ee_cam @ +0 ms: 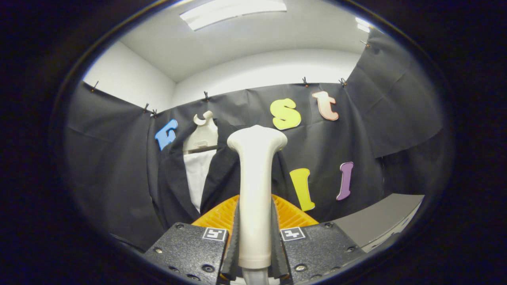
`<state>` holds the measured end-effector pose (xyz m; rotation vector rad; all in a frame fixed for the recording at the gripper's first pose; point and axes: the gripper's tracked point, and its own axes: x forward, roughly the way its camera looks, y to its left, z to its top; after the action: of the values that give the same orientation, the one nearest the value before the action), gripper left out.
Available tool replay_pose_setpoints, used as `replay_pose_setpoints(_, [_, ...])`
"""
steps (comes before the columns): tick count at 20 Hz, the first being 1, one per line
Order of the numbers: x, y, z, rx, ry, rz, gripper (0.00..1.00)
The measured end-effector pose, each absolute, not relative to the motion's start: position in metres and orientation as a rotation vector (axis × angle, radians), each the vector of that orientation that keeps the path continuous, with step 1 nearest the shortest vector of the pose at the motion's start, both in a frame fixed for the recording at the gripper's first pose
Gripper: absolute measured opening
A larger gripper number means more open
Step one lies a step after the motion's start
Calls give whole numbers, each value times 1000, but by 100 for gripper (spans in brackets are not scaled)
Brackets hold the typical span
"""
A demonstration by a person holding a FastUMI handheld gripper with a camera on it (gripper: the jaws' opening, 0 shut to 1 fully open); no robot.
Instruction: Iron the clothes twice with a garment steamer, once on the left side and once on the right side.
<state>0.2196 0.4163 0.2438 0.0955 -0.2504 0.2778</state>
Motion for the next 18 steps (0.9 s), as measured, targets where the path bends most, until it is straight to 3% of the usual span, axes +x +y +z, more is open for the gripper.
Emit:
replay_pose_setpoints(9, [238, 442, 236, 92, -203, 357, 34])
replay_pose_setpoints(18, [240, 436, 204, 81, -120, 343, 34])
